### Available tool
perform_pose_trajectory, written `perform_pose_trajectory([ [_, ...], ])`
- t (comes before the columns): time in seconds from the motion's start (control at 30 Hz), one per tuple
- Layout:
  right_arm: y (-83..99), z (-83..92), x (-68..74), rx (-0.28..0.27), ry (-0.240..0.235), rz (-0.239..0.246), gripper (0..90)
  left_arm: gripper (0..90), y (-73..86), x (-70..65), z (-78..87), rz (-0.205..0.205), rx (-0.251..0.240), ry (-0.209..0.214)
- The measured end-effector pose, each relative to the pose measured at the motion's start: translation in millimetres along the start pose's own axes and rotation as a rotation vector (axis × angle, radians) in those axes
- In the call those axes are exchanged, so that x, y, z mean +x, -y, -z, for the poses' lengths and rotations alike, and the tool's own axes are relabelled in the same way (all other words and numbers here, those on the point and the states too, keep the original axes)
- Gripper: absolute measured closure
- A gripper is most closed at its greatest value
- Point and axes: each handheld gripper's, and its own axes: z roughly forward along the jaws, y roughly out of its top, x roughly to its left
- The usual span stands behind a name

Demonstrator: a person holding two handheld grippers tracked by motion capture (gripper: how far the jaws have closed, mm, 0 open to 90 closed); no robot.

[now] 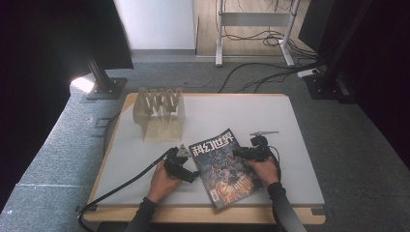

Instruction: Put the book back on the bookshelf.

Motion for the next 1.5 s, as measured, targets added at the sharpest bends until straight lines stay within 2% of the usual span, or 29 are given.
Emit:
perform_pose_trajectory([
  [0.13,-4.9,2.6,4.4,0.021,0.015,0.052,56.5,0.0,-0.3,0.0,-0.3,0.001,0.0,-0.001],
  [0.17,-11.6,-2.3,4.5,0.041,0.02,0.083,57.4,0.0,-0.4,0.0,-0.3,0.0,0.001,-0.001],
  [0.2,-11.6,-2.3,4.5,0.041,0.02,0.083,57.4,0.0,-0.4,0.0,-0.4,0.001,0.001,-0.002],
  [0.27,-18.1,-9.3,5.9,0.058,0.022,0.113,57.8,0.0,-0.3,0.2,-0.4,0.001,0.001,-0.001],
  [0.37,-22.8,-10.9,9.2,0.08,0.051,0.165,67.8,0.0,-0.3,0.2,-0.4,0.002,0.0,-0.001],
  [0.47,-26.1,-1.4,10.0,0.082,0.004,0.184,78.7,0.0,-0.2,0.1,-0.3,0.002,0.001,-0.001],
  [0.57,-30.4,5.0,23.0,0.087,0.016,0.234,81.5,0.0,-0.1,0.2,-0.2,0.006,0.0,0.002],
  [0.63,-33.3,13.3,35.0,0.067,0.014,0.269,81.7,0.0,-0.1,0.9,0.2,0.004,0.003,0.007],
  [0.7,-34.0,17.0,38.0,0.054,0.004,0.277,81.7,0.0,0.2,2.4,1.0,0.003,0.001,0.019],
  [0.83,-37.0,30.6,50.3,0.017,-0.014,0.313,81.9,0.0,-2.3,7.6,4.0,0.042,0.0,0.066],
  [0.97,-40.9,40.8,59.6,-0.022,-0.022,0.342,81.9,0.3,-5.8,9.0,4.9,0.053,-0.026,0.139],
  [1.0,-42.3,43.4,61.5,-0.031,-0.025,0.349,81.9,1.0,-6.6,9.8,4.6,0.072,-0.041,0.157],
  [1.1,-46.7,51.3,68.5,-0.051,-0.039,0.362,81.9,1.6,-9.2,14.6,4.5,0.094,-0.076,0.173],
  [1.2,-52.3,59.1,78.0,-0.064,-0.05,0.388,82.0,2.0,-20.6,12.2,4.1,0.065,-0.076,0.183],
  [1.27,-54.0,61.6,81.1,-0.071,-0.051,0.398,81.9,2.0,-24.0,11.3,3.5,0.062,-0.074,0.187],
  [1.4,-54.9,65.4,82.8,-0.081,-0.073,0.404,81.9,1.9,-32.3,13.7,1.8,0.078,-0.075,0.197],
  [1.5,-55.1,67.2,82.1,-0.083,-0.078,0.399,81.9,3.0,-36.1,14.8,6.4,0.089,-0.11,0.193],
])
